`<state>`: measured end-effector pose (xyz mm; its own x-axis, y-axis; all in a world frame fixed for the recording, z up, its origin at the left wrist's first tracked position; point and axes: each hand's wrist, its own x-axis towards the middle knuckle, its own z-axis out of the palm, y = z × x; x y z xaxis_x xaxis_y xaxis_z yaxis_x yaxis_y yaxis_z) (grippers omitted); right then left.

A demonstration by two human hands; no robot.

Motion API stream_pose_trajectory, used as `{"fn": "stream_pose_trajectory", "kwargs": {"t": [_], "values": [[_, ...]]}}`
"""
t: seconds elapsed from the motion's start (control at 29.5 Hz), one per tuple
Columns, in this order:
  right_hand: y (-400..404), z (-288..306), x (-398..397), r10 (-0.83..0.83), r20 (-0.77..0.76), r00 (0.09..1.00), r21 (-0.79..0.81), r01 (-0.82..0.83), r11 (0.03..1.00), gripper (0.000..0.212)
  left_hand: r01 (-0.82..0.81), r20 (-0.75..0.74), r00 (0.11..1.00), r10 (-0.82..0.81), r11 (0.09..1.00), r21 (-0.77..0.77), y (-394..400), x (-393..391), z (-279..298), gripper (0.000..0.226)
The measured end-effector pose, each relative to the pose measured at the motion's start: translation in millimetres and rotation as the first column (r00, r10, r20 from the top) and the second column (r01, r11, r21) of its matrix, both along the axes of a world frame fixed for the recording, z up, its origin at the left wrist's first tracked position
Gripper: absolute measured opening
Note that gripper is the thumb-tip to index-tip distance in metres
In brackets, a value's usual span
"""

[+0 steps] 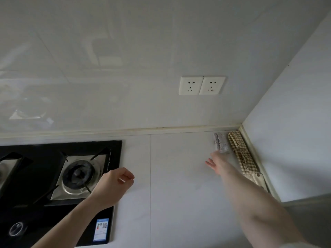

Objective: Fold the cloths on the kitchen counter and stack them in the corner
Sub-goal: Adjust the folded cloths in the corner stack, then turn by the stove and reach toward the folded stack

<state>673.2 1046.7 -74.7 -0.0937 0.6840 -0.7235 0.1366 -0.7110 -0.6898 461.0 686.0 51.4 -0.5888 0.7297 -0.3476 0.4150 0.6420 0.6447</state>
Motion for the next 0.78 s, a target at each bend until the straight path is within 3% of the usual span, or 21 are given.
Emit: {"fn": "stream_pose_trajectory", "kwargs": {"t": [0.1, 0.17, 0.24, 0.34, 0.41, 0.54, 0.78], "values": [[-66.0, -20.4, -6.9, 0.285, 0.163, 0.945, 0.033, -0.294, 0.955, 0.065, -0.027, 0.029, 0.999, 0.027, 1.0, -0.004, -10.3, -1.3, -1.5, 0.011], [-120.1, -36.4, -9.5, 0.567, 0.469, 0.677, 0.071, -0.669, 0.74, 0.082, -0.039, 0.069, 0.997, 0.039, 0.999, -0.003, -21.5, -2.7, -2.6, 0.01], [-164.5, -43.0, -12.6, 0.658, 0.64, 0.396, 0.019, -0.865, 0.501, 0.088, -0.039, 0.108, 0.993, 0.041, 0.999, -0.021, -37.7, -3.2, -4.2, 0.011], [-210.0, -37.3, -22.0, 0.708, 0.675, 0.207, -0.06, -0.941, 0.333, 0.082, -0.087, 0.153, 0.984, 0.091, 0.996, -0.029, -71.5, -0.1, -4.9, 0.012], [-235.1, -27.0, -37.5, 0.756, 0.639, 0.143, -0.061, -0.97, 0.235, 0.075, -0.152, 0.128, 0.98, 0.153, 0.988, -0.015, -102.0, 0.1, -1.7, 0.014], [-288.2, -0.9, -84.1, 0.865, 0.456, 0.21, 0.025, -0.974, 0.223, 0.073, -0.265, 0.036, 0.964, 0.263, 0.962, 0.062, -170.9, -12.3, 9.8, 0.016], [-440.8, 80.9, -174.7, 0.919, 0.362, 0.156, 0.307, -0.951, 0.041, 0.061, -0.505, -0.06, 0.853, 0.519, 0.849, 0.157, -341.9, -42.9, 41.2, 0.018]]}}
